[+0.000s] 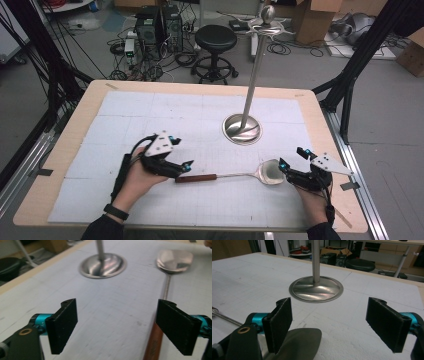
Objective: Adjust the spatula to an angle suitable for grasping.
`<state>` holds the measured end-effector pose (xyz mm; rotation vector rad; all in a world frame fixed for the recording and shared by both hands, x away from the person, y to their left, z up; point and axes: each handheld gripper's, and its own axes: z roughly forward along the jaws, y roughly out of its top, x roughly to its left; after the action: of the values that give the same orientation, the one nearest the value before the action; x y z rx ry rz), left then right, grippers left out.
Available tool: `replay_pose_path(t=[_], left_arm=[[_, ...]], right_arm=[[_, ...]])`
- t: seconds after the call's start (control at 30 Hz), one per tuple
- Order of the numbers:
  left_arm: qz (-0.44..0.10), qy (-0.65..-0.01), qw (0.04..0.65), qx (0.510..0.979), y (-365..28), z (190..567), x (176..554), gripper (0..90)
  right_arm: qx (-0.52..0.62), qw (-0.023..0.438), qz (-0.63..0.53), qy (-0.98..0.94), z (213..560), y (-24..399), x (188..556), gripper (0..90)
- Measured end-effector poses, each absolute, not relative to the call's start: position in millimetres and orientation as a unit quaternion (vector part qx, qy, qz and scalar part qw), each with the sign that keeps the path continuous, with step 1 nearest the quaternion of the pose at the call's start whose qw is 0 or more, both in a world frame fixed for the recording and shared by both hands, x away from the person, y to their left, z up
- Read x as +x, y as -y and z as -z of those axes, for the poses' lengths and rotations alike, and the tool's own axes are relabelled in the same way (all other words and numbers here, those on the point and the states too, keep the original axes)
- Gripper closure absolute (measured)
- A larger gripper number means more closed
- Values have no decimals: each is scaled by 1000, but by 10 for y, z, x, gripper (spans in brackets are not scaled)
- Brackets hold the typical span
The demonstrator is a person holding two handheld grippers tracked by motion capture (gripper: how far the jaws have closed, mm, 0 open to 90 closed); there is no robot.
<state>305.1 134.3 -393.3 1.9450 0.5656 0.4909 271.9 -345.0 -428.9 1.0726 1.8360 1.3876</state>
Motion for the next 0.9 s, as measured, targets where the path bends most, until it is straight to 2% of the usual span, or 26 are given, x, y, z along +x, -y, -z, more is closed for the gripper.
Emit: replay_pose_path(t=[0.17, 0.33, 0.43, 0.57, 0.9], left_arm=[[-220, -277, 528, 772, -1785, 4021, 2963, 153], [-248, -312, 525, 752, -2087, 4143, 2908, 153], [-272, -334, 511, 744, -2201, 4224, 2875, 154], [-277, -353, 507, 736, -2302, 4326, 2819, 154], [-304, -362, 509, 720, -2438, 4468, 2761, 177]], right_arm=[[404, 293, -520, -693, 4289, 3418, 2743, 206], [404, 292, -520, -694, 4291, 3407, 2750, 206], [406, 292, -519, -693, 4295, 3410, 2758, 206], [407, 292, -521, -691, 4295, 3410, 2764, 206], [414, 288, -522, -688, 4293, 3419, 2766, 206]])
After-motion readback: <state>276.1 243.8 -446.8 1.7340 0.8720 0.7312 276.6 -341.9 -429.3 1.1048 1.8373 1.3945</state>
